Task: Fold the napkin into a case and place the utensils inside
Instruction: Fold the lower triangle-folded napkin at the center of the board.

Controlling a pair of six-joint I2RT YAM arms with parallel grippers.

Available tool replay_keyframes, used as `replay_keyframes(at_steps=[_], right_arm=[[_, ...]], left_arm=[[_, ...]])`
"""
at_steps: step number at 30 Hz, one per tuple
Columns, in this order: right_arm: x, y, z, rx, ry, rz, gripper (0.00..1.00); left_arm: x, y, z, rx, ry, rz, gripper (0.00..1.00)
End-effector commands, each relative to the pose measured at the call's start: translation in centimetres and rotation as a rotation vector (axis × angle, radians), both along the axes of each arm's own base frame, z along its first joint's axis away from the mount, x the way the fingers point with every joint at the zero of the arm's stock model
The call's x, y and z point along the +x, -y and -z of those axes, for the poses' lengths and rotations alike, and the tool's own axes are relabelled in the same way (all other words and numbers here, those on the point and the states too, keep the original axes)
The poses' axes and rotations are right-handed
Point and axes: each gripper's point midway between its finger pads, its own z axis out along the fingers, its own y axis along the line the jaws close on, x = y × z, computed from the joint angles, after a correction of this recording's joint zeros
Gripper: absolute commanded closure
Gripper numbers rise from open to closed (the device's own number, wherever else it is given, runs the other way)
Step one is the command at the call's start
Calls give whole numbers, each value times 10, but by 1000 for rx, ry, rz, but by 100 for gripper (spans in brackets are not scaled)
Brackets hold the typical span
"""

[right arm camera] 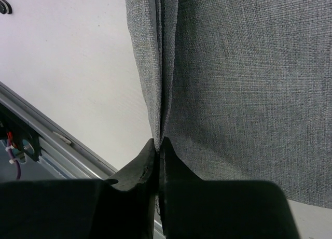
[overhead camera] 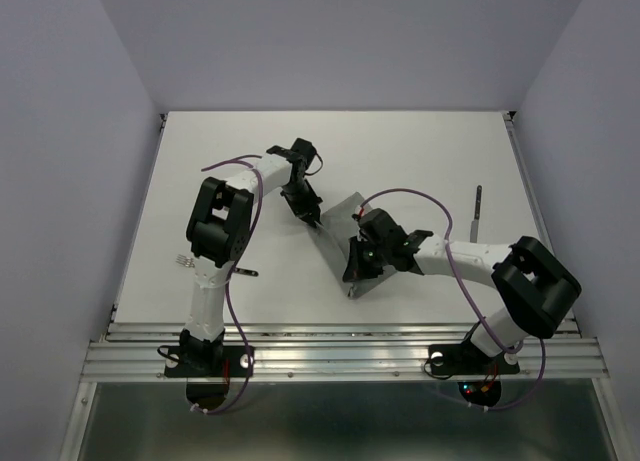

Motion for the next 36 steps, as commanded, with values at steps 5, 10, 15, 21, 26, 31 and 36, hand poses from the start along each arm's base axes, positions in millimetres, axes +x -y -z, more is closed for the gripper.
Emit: replay_keyframes(at_steps=[5,10,15,21,26,31,36], right_arm=[[11,6,-24,90,42,4,99],[13,12,-25,113,34,-18,99],[15,18,-24,139,17,-50,99],[10,22,-17,161,-11,-88,99],[7,24,-8,169,-24,-117,99],[5,29,3,174,-42,-119,99],[3,31,11,184,-53,-113,99]], left_arm=[[4,-14,-3,109,20,-1,96],[9,-13,-7,118,22,-4,96],[14,-6,-12,113,30,3,96],[24,5,-25,103,62,11,95],[28,9,-32,101,85,11,88],[29,11,-40,99,110,13,76],[33,16,-46,87,129,20,69]])
